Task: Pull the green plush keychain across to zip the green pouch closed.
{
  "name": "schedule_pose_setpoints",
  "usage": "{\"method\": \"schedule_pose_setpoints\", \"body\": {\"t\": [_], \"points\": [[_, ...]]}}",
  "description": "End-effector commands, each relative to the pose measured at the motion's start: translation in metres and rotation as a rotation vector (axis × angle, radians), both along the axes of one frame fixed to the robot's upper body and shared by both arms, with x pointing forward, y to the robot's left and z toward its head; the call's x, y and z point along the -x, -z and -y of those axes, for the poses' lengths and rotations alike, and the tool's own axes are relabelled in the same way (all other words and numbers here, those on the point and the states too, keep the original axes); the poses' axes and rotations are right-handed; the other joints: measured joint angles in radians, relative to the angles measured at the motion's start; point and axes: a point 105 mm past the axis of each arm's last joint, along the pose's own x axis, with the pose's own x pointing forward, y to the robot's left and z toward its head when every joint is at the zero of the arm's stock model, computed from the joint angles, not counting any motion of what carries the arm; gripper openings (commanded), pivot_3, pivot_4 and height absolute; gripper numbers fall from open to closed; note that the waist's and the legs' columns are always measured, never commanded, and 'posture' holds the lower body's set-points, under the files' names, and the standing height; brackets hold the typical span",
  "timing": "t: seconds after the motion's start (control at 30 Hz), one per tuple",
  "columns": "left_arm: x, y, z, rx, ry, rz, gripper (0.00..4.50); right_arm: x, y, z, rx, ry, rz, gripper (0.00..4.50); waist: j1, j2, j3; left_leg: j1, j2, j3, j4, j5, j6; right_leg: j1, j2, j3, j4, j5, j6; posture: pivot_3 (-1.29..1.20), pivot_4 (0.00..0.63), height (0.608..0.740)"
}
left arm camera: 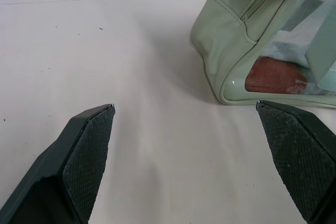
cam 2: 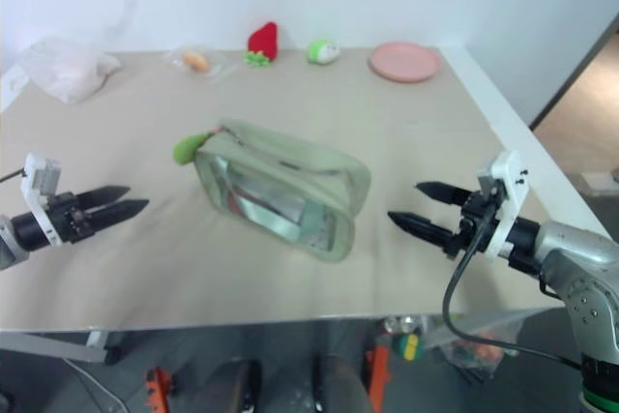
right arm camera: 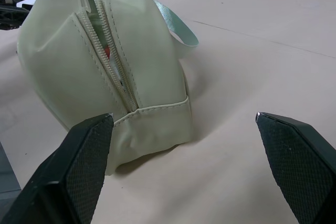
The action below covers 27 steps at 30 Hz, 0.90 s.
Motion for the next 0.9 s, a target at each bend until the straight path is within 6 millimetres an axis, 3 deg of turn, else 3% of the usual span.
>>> {"method": "schedule_pose_setpoints", "body": {"t": [0.03,0.13,0.3,0.47,0.6,0.73,0.9], "points": [[-0.002,-0.025,0.009,-0.019,0.048,0.087,4.50,0.004,-0.014,0.002,0.028,-0.007,0.057,4.48,0.000,0.000,0.000,0.000,0.000,0.000,0.000,0.000,0.000,0.000,0.000,0.000,0.000,0.000,0.000,0.00,0.150,0.740],[-0.001,-0.057,0.038,-0.018,0.184,0.186,4.50,0.007,-0.026,0.000,0.045,-0.032,0.087,4.48,0.003,-0.003,0.001,-0.001,0.000,-0.001,0.001,0.000,0.000,0.000,0.000,0.000,0.000,0.000,0.000,0.00,0.150,0.740],[0.014,-0.094,0.077,-0.038,0.382,0.284,4.50,0.028,-0.064,-0.031,0.041,-0.207,0.170,4.48,-0.001,-0.004,0.001,-0.001,0.000,0.002,0.002,0.000,0.000,0.001,0.002,0.002,0.000,0.001,0.002,0.00,0.150,0.740],[0.030,-0.120,0.102,-0.035,0.523,0.368,4.50,0.046,-0.057,-0.053,0.125,-0.327,0.130,4.48,-0.004,-0.005,0.001,0.000,0.000,0.004,0.001,0.000,0.000,0.000,0.004,0.004,0.000,0.001,0.002,0.00,0.150,0.740],[0.036,-0.127,0.117,-0.042,0.591,0.400,4.50,0.043,-0.040,-0.057,0.175,-0.327,0.093,4.48,-0.003,-0.005,0.001,0.000,0.001,0.005,0.002,0.000,0.000,0.001,0.004,0.004,0.000,0.001,0.002,0.00,0.150,0.740],[0.038,-0.120,0.124,-0.033,0.621,0.381,4.50,0.028,-0.025,-0.062,0.210,-0.297,0.106,4.48,-0.005,-0.005,0.001,0.001,0.001,0.007,0.003,0.000,0.000,0.001,0.004,0.006,0.000,0.002,0.003,0.00,0.150,0.740],[0.034,-0.110,0.124,-0.023,0.619,0.356,4.50,0.015,-0.023,-0.070,0.188,-0.316,0.133,4.48,-0.009,-0.005,0.001,0.000,0.001,0.007,0.005,0.000,0.000,0.001,0.006,0.008,0.000,0.002,0.004,0.00,0.150,0.740]]}}
